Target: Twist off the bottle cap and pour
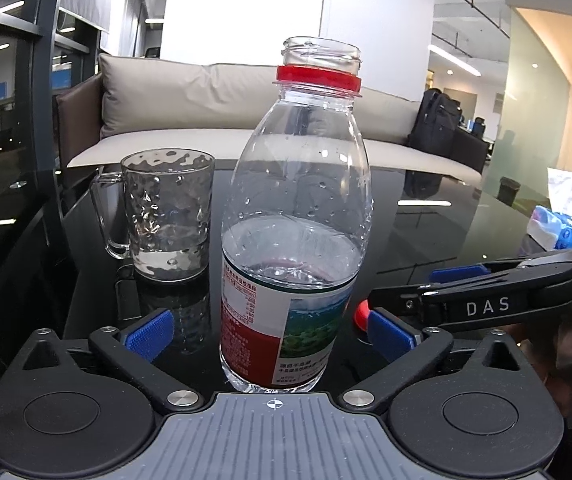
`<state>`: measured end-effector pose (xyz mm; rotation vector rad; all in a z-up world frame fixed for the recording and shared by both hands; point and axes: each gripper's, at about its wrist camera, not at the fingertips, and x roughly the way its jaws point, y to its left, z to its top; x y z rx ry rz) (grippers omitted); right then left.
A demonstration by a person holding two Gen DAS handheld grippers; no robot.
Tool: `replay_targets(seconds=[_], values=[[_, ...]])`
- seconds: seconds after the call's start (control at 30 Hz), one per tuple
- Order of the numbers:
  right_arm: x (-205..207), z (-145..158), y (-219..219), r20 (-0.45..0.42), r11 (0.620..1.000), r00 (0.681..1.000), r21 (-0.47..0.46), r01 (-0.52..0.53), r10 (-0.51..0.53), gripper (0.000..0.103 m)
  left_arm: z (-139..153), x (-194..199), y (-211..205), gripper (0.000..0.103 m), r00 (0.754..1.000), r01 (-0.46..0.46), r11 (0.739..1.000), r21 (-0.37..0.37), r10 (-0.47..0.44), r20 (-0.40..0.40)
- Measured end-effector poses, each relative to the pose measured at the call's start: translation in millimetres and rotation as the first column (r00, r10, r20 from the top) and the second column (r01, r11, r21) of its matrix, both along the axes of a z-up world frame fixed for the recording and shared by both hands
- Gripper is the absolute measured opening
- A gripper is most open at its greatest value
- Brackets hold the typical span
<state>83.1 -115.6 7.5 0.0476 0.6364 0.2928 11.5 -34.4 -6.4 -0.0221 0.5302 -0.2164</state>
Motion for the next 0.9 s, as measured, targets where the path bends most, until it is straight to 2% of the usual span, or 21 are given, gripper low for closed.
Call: replay_targets(seconds=[0.37, 0.63, 0.9], values=[[-1.0, 0.9, -4.4, 0.014, 1.0, 1.0, 0.019, 0.024, -0.024, 0.103, 0.1, -1.1, -3.2, 0.102, 1.0, -0.003, 1.0, 0.004, 0.003, 0.01], [-3.0, 2.4, -5.9, 0.027, 0.999, 0.999, 0.029, 0.025, -0.025, 0.103, 0.5, -0.1, -3.0, 0.102, 1.0, -0.013, 1.0, -0.005, 0.013, -0.006], [-2.5, 2.4, -6.6, 0.024, 0.999, 0.999, 0.033, 0.027, -0.028, 0.103, 1.6, -2.5, -2.7, 0.102, 1.0, -0.012, 1.0, -0.002, 0.012, 0.013]])
